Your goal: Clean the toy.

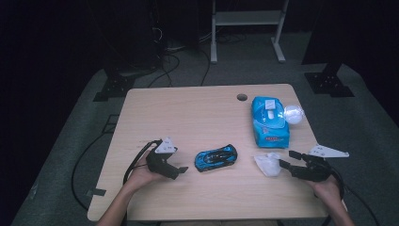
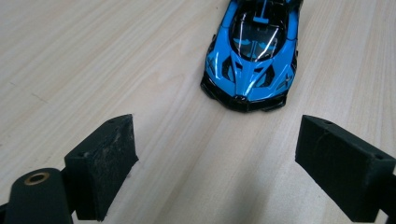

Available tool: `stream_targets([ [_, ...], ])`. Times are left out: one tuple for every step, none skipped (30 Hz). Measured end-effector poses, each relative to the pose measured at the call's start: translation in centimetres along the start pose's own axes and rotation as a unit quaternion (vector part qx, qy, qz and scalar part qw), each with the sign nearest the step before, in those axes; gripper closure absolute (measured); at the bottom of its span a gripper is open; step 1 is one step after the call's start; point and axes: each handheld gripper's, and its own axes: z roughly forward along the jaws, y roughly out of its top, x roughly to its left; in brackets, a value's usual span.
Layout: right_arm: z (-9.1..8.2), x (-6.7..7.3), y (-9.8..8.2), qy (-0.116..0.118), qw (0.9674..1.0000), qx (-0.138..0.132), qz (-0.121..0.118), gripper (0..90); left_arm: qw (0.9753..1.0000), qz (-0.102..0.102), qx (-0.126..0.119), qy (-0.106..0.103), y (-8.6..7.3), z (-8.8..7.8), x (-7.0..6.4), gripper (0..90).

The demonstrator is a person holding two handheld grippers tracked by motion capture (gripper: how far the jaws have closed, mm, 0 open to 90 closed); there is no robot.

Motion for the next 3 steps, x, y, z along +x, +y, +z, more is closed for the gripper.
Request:
stream_targets([
  [-0.01,0.08,-0.02,0.000,1.0000,-0.001,0.000,33.5,1.0000,-0.002,-0.001,0.000,-0.06,0.12,-0.02,10.9],
  [-0.03,0.14,-0.03,0.000,1.0000,-0.004,-0.002,33.0,1.0000,-0.004,0.002,-0.001,-0.10,0.22,-0.01,10.7],
  [-0.05,0.19,-0.04,0.001,1.0000,-0.008,-0.003,32.6,1.0000,-0.003,0.005,-0.002,-0.13,0.34,0.01,10.5],
])
